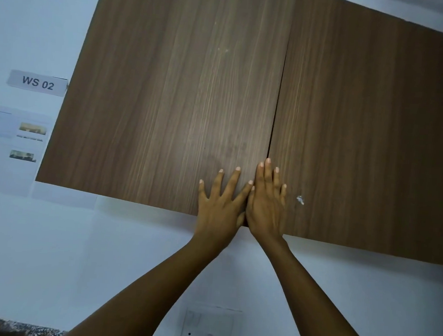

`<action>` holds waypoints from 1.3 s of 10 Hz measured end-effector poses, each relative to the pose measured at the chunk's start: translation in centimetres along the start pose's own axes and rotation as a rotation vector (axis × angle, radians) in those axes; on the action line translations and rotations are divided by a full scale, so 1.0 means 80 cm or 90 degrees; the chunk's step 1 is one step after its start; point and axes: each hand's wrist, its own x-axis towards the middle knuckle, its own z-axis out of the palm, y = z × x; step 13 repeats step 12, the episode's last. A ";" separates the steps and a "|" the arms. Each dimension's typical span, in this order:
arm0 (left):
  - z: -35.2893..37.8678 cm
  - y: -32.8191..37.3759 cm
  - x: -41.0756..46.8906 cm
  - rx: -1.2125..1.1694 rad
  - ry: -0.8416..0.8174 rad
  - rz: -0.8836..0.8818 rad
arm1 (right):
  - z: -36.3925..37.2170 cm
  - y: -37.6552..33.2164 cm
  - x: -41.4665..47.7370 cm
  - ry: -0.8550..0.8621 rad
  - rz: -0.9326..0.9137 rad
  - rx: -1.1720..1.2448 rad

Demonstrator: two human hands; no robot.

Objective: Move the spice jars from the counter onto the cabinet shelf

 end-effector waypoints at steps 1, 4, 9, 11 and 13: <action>0.006 -0.004 0.002 0.025 -0.032 0.006 | 0.004 0.007 -0.001 -0.049 -0.017 -0.060; 0.044 -0.009 -0.003 0.029 0.022 0.004 | 0.027 0.016 -0.005 -0.052 -0.024 -0.052; 0.023 -0.004 -0.013 0.031 -0.082 0.001 | -0.005 0.018 -0.006 -0.160 -0.033 0.066; -0.040 -0.002 -0.025 -0.070 -0.170 -0.069 | -0.063 0.025 -0.029 -0.244 0.013 0.180; -0.064 0.003 -0.050 -0.036 -0.116 -0.052 | -0.097 0.033 -0.064 -0.160 0.024 0.169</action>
